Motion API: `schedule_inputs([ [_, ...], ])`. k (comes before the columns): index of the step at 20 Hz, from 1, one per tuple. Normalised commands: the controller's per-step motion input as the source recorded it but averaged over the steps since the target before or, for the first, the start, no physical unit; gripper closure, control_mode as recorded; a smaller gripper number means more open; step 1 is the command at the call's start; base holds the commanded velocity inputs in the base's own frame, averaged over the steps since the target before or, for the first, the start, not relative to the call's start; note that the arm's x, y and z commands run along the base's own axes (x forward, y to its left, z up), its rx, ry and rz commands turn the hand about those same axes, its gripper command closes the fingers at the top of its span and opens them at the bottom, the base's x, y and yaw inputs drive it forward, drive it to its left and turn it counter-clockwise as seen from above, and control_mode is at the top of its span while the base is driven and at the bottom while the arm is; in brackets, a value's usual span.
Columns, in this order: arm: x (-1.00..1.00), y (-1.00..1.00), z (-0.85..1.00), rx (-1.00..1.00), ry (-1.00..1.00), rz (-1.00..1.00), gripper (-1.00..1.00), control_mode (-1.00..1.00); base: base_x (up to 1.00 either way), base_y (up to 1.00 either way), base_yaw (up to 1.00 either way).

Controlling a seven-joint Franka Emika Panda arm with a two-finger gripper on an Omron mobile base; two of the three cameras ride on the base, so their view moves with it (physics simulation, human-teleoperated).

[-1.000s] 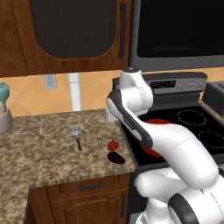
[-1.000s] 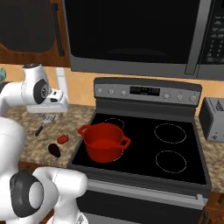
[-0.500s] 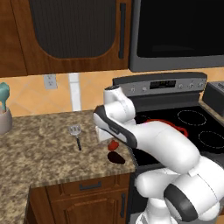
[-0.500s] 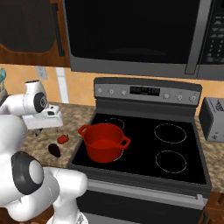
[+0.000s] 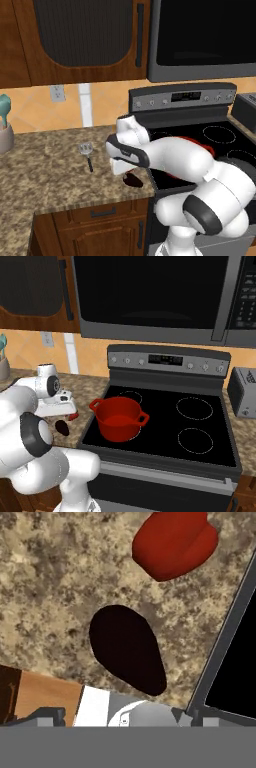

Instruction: Put the bell pepper and avocado in the pot. Retrieve the spatula and lightly stir the vegetables in the pot.

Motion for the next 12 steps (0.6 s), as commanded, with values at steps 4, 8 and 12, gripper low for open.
schedule_inputs([
  [4,0.16,0.0,-0.57,-0.01,0.05,0.03,-1.0,-1.0,0.0,0.0,0.0],
  [8,0.07,0.0,-0.34,0.0,0.0,0.04,-1.0,-1.0,0.0,0.0,0.0],
  [12,0.09,0.0,-0.21,0.0,0.0,0.04,-1.0,-1.0,0.0,0.0,0.0],
])
